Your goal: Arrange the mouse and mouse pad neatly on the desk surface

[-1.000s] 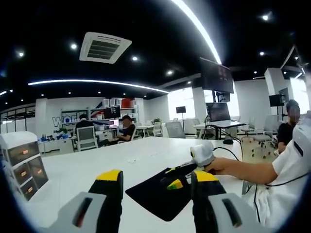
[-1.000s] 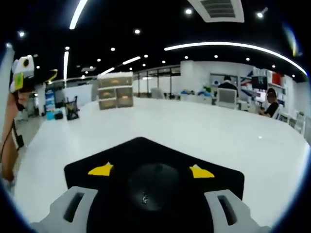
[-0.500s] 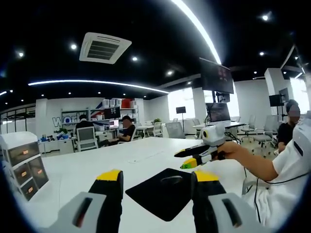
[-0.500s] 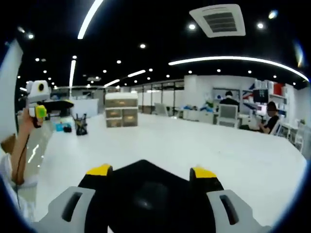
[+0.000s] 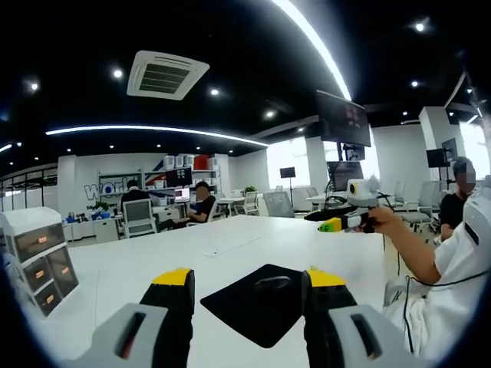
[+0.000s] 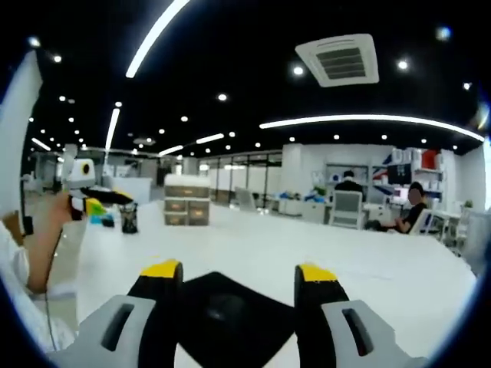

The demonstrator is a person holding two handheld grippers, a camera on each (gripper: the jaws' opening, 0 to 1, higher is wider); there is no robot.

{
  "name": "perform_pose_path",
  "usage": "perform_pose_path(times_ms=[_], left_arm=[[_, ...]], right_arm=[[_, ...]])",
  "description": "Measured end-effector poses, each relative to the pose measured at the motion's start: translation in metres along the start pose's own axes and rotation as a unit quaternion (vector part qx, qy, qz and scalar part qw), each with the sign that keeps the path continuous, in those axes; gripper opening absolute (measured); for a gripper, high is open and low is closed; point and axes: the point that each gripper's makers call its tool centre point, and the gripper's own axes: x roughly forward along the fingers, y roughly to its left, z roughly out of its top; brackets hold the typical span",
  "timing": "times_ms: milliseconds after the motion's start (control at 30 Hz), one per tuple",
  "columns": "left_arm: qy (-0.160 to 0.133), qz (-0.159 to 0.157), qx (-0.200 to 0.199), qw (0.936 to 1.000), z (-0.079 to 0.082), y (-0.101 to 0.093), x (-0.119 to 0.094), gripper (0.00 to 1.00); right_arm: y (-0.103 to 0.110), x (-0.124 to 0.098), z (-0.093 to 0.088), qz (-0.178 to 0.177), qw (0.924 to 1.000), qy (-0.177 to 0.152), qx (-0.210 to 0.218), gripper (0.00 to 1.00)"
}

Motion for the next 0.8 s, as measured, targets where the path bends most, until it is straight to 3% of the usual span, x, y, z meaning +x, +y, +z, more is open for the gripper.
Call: perform_pose_path(times_ms=[367,567,667,800], left_arm=[[0.004,-0.002,0.002,1.0000,-0.002,-0.003,0.003,0.57],[-0.001,-0.006,0.003,1.0000,0.002,-0.005,0.001,0.57],[-0.005,-0.009,0.003,0.9999,0.004,-0.007,0.001,0.57],[-0.002,-0.011,0.003,0.9999,0.002,-0.008,0.002,0.57]], right_arm=[[-0.006,-0.043,0.010,0.004,1.0000,-0.007,0.002,0.59],[-0.012,-0.052,0.000,-0.003,0.9999,0.014,-0.002,0.59],[-0.029,-0.052,0.000,-0.022,0.9996,0.012,0.013,0.57],[-0.031,-0.052,0.002,-0.021,0.9997,0.008,0.011,0.57]])
